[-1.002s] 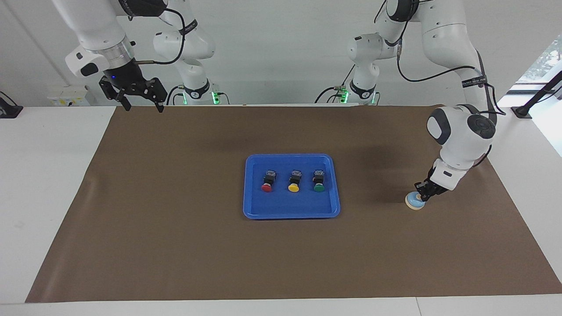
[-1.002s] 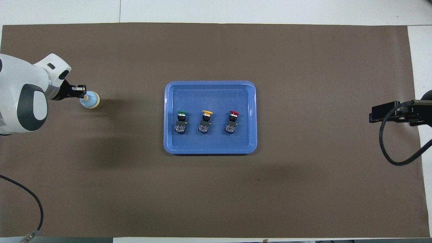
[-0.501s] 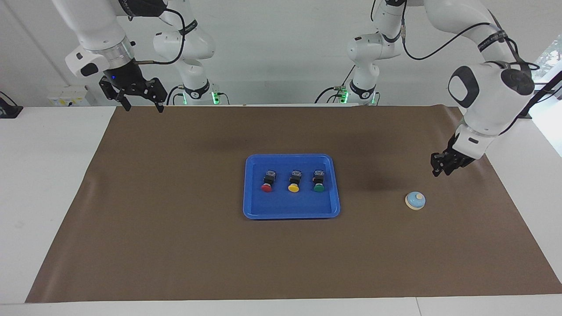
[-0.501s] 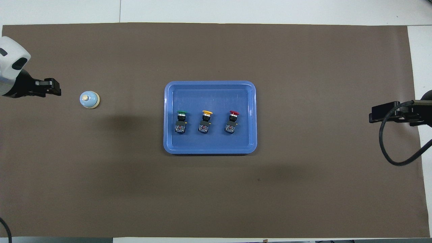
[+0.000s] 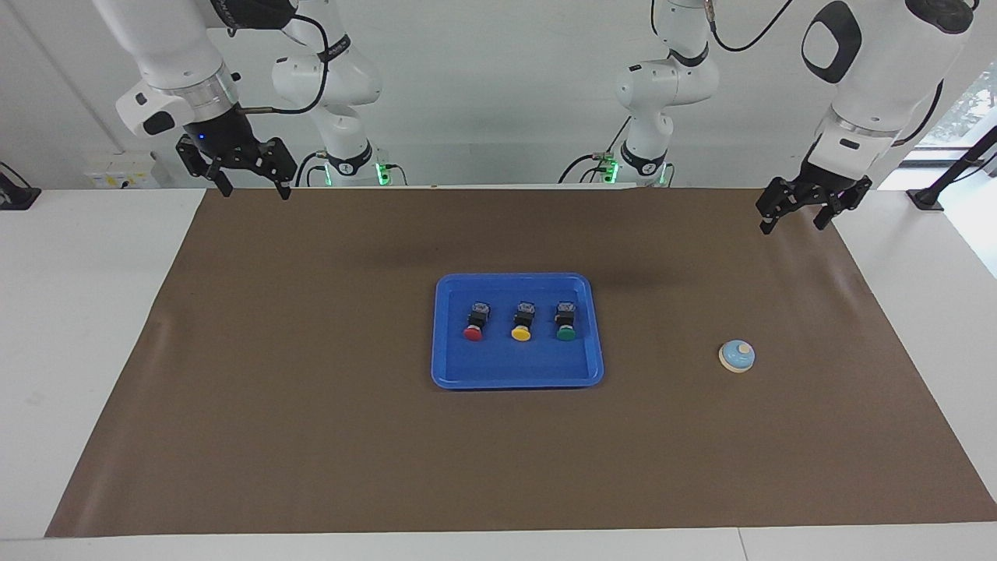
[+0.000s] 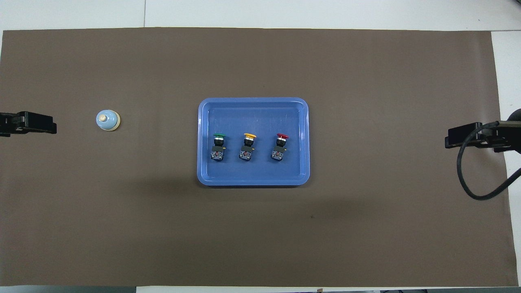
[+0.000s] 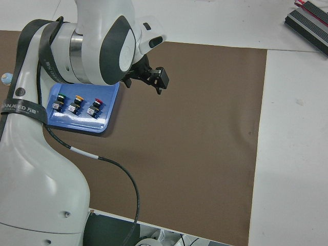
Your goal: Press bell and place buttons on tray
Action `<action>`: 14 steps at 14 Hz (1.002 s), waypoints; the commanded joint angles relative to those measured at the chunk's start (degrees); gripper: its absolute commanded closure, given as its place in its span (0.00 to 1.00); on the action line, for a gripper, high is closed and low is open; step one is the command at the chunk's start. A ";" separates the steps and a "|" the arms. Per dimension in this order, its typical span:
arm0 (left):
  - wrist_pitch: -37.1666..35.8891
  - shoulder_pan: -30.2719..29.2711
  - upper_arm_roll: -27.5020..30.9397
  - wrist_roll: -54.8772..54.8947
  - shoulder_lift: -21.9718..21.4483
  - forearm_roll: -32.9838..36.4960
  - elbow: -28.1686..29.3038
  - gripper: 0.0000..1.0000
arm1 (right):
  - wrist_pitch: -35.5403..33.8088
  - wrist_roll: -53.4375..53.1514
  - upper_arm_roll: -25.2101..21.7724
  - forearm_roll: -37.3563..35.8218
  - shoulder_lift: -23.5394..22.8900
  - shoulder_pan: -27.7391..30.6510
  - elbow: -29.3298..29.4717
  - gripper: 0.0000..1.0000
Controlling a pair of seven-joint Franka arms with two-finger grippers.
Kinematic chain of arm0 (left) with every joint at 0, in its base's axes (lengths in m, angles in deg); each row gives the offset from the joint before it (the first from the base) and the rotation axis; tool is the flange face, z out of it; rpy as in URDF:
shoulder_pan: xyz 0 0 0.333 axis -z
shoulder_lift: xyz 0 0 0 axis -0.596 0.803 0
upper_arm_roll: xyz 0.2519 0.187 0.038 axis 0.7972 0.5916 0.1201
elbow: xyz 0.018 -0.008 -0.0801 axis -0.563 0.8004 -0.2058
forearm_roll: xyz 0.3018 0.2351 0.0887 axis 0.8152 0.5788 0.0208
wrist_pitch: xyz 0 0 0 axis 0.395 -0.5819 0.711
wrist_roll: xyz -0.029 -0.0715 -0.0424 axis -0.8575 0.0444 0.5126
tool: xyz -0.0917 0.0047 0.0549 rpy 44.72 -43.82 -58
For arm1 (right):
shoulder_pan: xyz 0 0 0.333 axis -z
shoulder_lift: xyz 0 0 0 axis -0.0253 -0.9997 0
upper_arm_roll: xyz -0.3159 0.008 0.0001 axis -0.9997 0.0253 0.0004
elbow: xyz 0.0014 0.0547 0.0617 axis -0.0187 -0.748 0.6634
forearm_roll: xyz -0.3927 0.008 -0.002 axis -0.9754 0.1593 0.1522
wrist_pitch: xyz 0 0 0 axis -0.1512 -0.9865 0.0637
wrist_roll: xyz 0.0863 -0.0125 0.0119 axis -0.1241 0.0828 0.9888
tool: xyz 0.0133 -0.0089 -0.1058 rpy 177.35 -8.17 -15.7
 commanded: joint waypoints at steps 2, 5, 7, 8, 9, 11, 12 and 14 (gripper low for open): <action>-1.63 1.24 0.39 -0.42 -0.86 0.25 0.61 0.00 | -0.17 1.19 0.14 1.12 1.40 0.71 -1.42 0.00; -6.90 1.33 0.30 -0.34 2.30 0.16 -5.89 0.00 | -0.17 1.19 0.14 1.12 1.40 0.71 -1.42 0.00; -6.99 2.11 0.39 -0.08 2.22 -0.37 -5.64 0.00 | -0.17 1.19 0.14 1.12 1.40 0.71 -1.42 0.00; -7.08 2.12 0.39 0.01 2.22 -0.45 -5.63 0.00 | -0.17 1.19 0.14 1.12 1.40 0.71 -1.42 0.00; -7.52 2.12 0.39 0.10 2.13 -0.54 -5.63 0.00 | -0.17 1.19 0.14 1.12 1.40 0.71 -1.42 0.00; -7.96 2.21 0.30 0.10 2.13 -0.63 -5.63 0.00 | -0.17 1.19 0.14 1.12 1.40 0.71 -1.42 0.00; -7.96 2.21 0.39 0.10 2.13 -1.50 -5.63 0.00 | -0.17 1.19 0.14 1.12 1.40 0.71 -1.42 0.00; -7.87 2.12 0.39 0.10 2.13 -2.91 -5.64 0.00 | -0.17 1.19 0.14 1.12 1.40 0.71 -1.42 0.00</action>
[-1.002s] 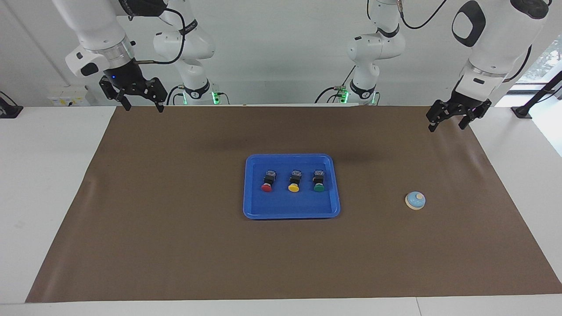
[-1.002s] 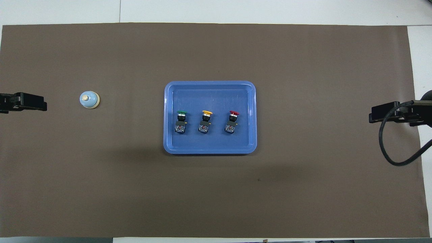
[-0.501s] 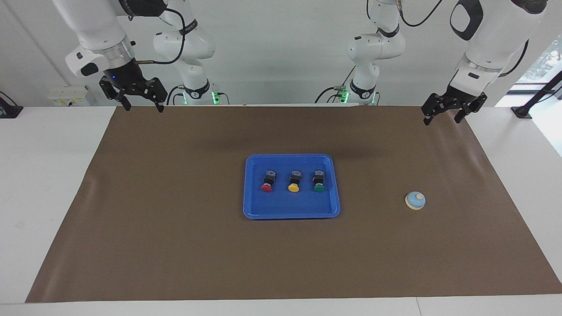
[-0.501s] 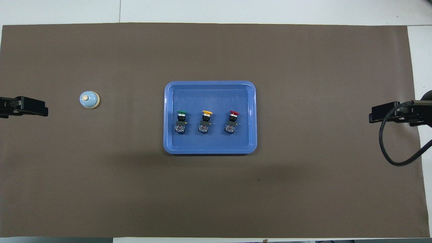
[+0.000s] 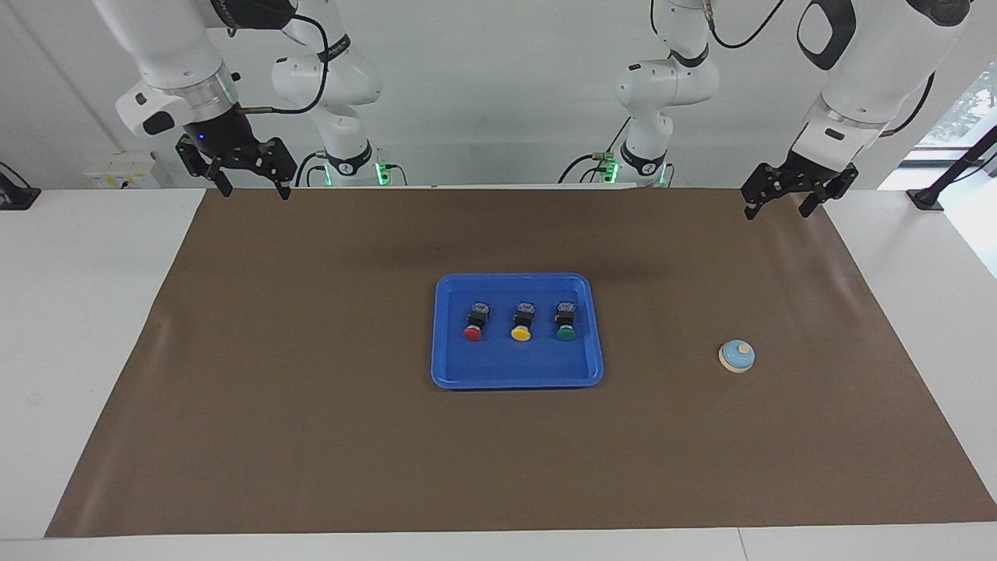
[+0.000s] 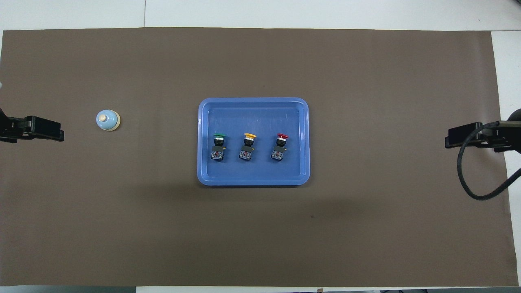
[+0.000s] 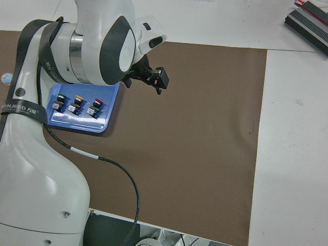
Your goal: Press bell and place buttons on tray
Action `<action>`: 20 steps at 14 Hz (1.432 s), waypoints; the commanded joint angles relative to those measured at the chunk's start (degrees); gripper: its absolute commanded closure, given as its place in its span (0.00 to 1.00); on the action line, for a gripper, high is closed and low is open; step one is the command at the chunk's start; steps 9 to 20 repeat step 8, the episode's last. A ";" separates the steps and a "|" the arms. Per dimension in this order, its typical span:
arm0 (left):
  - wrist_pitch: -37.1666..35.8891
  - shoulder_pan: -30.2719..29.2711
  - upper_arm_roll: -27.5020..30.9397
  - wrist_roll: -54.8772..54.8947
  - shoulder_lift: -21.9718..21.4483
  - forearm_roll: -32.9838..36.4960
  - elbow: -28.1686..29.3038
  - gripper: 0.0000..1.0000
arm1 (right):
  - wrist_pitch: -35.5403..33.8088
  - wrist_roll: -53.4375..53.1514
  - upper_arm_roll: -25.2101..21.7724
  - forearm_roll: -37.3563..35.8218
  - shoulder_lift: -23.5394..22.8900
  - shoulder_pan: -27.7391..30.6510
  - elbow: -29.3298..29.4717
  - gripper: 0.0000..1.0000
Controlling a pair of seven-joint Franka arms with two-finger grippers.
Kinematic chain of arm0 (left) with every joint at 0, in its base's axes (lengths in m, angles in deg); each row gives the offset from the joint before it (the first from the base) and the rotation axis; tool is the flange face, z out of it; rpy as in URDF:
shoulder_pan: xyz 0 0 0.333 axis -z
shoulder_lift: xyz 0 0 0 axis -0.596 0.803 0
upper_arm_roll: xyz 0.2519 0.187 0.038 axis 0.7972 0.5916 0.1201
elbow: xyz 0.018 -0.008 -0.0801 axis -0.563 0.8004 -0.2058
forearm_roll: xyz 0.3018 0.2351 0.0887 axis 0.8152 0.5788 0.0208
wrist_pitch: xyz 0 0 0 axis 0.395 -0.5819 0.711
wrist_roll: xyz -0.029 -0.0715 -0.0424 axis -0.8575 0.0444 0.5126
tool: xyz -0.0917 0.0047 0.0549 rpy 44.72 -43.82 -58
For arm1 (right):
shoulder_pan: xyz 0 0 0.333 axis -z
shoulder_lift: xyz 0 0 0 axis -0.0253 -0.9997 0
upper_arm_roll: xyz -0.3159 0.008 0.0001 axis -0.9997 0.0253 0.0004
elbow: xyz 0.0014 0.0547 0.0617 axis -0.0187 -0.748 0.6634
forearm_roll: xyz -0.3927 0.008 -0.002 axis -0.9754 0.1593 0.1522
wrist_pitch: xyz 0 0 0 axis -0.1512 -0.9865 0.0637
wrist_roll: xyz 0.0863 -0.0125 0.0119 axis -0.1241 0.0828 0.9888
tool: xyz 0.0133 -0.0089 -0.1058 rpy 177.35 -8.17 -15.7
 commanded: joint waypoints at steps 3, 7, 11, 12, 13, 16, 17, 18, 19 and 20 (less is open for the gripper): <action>-1.80 0.46 0.57 0.05 0.67 -1.34 -1.64 0.00 | -0.17 1.19 0.14 1.12 1.39 0.71 -1.41 0.00; -2.06 0.46 0.57 0.14 0.67 -1.34 -1.64 0.00 | -0.17 1.19 0.14 1.12 1.39 0.71 -1.41 0.00; -2.32 0.46 0.57 0.14 0.67 -1.34 -1.82 0.00 | -0.17 1.19 0.14 1.12 1.39 0.71 -1.41 0.00; -2.32 0.46 0.57 0.14 0.67 -1.34 -1.82 0.00 | -0.17 1.19 0.14 1.12 1.39 0.71 -1.41 0.00; -2.32 0.46 0.57 0.14 0.67 -1.34 -1.82 0.00 | -0.17 1.19 0.14 1.12 1.39 0.71 -1.41 0.00; -2.32 0.46 0.57 0.14 0.67 -1.34 -1.82 0.00 | -0.17 1.19 0.14 1.12 1.39 0.71 -1.41 0.00; -2.32 0.46 0.57 0.14 0.67 -1.34 -1.82 0.00 | -0.17 1.19 0.14 1.12 1.39 0.71 -1.41 0.00; -2.32 0.46 0.57 0.14 0.67 -1.34 -1.82 0.00 | -0.17 1.19 0.14 1.12 1.39 0.71 -1.41 0.00; -2.32 0.46 0.57 0.14 0.67 -1.34 -1.82 0.00 | -0.17 1.19 0.14 1.12 1.39 0.71 -1.41 0.00; -2.32 0.46 0.57 0.14 0.67 -1.34 -1.82 0.00 | -0.17 1.19 0.14 1.12 1.39 0.71 -1.41 0.00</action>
